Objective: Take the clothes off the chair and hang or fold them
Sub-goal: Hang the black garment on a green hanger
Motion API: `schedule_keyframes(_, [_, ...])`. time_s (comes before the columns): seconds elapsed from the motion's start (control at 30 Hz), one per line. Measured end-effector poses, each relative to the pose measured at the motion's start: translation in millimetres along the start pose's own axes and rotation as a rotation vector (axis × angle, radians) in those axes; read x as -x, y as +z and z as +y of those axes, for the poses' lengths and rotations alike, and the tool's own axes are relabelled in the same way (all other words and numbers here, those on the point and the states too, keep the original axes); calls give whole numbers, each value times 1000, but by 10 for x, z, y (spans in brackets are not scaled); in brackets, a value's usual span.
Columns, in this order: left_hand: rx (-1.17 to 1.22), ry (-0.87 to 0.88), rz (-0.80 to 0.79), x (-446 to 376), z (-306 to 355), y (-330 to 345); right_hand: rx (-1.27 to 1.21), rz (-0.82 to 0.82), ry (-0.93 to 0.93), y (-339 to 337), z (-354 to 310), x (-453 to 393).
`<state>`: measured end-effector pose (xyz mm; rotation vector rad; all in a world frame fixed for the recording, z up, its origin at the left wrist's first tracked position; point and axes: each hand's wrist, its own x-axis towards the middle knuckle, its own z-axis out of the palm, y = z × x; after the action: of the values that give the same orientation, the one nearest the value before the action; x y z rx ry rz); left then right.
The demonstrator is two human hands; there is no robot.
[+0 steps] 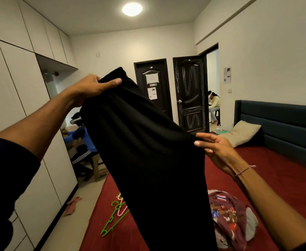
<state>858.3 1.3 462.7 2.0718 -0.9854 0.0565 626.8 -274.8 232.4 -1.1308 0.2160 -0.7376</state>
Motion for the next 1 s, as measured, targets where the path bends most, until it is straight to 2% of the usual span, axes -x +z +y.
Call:
schedule_keyframes(0.13, [70, -38, 1, 195, 38, 314, 212, 140, -102, -244, -304, 164])
schedule_keyframes(0.23, [186, -99, -11, 385, -140, 363, 408, 207, -222, -188, -468, 43])
schedule_keyframes(0.33, [332, -244, 8, 591, -643, 375, 580, 170, -308, 72, -365, -272])
schedule_keyframes(0.43, [484, -398, 28, 877, -1484, 503, 763, 48, -228, 438, 146, -647])
schedule_keyframes(0.6, [540, -717, -7, 1584, -3679, 1131, 1014, -251, 158, 801, 2161, -1049])
schedule_keyframes(0.7, [487, -895, -31, 2245, -5139, 1777, 1123, -374, 366, 745, 3973, -1041])
schedule_keyframes(0.8, [427, -1062, 2, 2910, -6292, 2375, 1197, -408, 507, 646, 5658, -879])
schedule_keyframes(0.9, [358, -1128, 17, 3379, -7223, 2817, 1204, -404, 506, 679, 6898, -711])
schedule_keyframes(1.0, [299, -1127, 78, 3519, -7713, 2955, 1247, -397, 422, 735, 7533, -703])
